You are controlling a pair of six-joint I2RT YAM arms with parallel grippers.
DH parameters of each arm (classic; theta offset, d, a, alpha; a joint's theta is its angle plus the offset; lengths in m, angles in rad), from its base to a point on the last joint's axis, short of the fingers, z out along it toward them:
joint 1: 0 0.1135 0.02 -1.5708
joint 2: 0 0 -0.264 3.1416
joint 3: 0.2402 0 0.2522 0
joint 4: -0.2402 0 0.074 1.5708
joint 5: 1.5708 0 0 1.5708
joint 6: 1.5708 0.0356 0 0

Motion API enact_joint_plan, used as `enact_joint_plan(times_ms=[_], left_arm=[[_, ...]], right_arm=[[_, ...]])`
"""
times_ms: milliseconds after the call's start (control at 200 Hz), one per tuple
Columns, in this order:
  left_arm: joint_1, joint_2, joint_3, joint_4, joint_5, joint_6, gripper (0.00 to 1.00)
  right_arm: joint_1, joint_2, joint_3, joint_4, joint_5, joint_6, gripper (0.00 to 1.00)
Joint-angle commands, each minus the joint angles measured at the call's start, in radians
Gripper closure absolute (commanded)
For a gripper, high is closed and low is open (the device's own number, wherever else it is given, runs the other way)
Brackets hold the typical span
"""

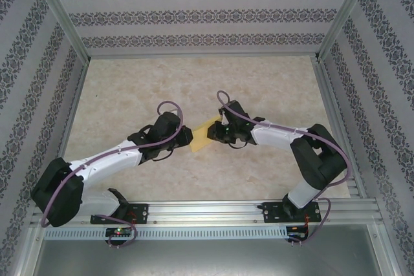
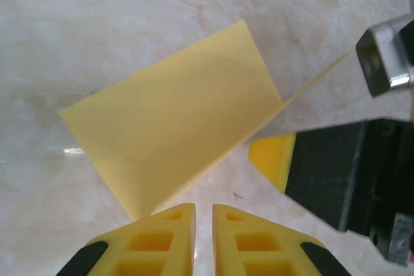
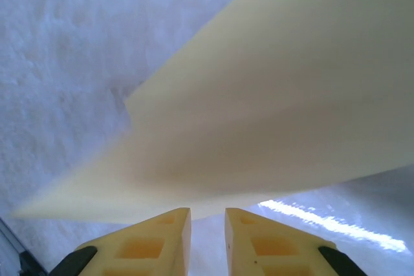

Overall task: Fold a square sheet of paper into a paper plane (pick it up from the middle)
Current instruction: First fold in half a square sheet of paper at the center of the table.

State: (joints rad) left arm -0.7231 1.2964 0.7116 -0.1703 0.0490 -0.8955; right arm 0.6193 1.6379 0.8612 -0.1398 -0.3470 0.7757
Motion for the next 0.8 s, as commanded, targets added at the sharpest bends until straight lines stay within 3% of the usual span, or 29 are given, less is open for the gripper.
enact_joint_plan(times_ms=[0, 455, 794], left_arm=[[-0.031, 0.050, 0.021, 0.089, 0.084, 0.013, 0.88], [-0.082, 0.205, 0.100, 0.102, 0.079, -0.005, 0.90], [-0.084, 0.367, 0.183, 0.111, 0.102, -0.002, 0.95]], right_arm=[[-0.024, 0.008, -0.005, 0.024, -0.023, -0.029, 0.82], [-0.043, 0.159, 0.046, 0.109, -0.084, -0.024, 0.87], [-0.057, 0.168, 0.029, 0.103, -0.111, -0.042, 0.93]])
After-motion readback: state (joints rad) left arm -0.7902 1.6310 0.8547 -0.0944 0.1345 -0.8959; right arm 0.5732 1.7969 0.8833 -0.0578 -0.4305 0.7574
